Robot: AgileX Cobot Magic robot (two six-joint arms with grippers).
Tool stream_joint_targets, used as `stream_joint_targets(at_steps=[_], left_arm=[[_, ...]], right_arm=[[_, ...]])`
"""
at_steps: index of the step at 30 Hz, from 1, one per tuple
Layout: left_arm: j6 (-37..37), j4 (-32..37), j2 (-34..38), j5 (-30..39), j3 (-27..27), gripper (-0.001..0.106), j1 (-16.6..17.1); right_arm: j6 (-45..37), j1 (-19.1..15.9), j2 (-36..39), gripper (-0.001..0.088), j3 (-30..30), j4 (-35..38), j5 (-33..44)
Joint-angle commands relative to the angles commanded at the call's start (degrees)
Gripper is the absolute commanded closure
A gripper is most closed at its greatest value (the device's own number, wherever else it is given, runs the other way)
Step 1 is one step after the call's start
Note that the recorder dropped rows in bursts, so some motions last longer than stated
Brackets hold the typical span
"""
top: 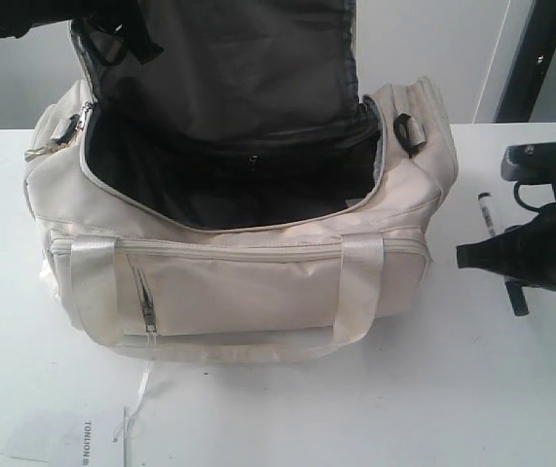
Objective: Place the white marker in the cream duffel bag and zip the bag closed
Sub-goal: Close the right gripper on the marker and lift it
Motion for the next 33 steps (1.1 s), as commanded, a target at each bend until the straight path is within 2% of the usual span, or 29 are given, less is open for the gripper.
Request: stream_joint_targets(at_steps=[7,14,19,23,25,26,28,30,33], left_arm=[[0.00,0.00,0.00,0.00,0.00,0.092,0.00],[0.00,0.00,0.00,0.00,0.00,0.092,0.00],[0.00,0.00,0.00,0.00,0.00,0.092,0.00],[0.00,0.00,0.00,0.00,0.00,0.092,0.00],[0.00,0.00,0.00,0.00,0.00,0.092,0.00],[0.00,0.00,0.00,0.00,0.00,0.092,0.00],[0.00,0.00,0.00,0.00,0.00,0.092,0.00],[0.00,0.00,0.00,0.00,0.00,0.092,0.00],[0.00,0.00,0.00,0.00,0.00,0.092,0.00]], right_arm=[[0.49,0.00,-5.77,0.0868,4.45,0.00,-11.62],[-0.25,0.00,-8.43,0.0868,6.67,-0.76,-21.20],[0.11,0.43,-9.28,0.0868,6.67,-6.33,-27.85],[4.00,1.70,-9.31,0.0868,6.67,-9.70,-33.66],[7.14,2.46,-9.31,0.0868,6.67,-13.73,-37.43],[10.84,3.37,-8.96,0.0868,6.55,-20.02,-41.62],[15.44,4.89,-7.91,0.0868,6.31,-28.05,-47.52],[18.23,7.06,-6.09,0.0868,4.70,-32.09,-47.99],[18.35,10.08,-2.91,0.0868,1.80,-34.30,-50.43]])
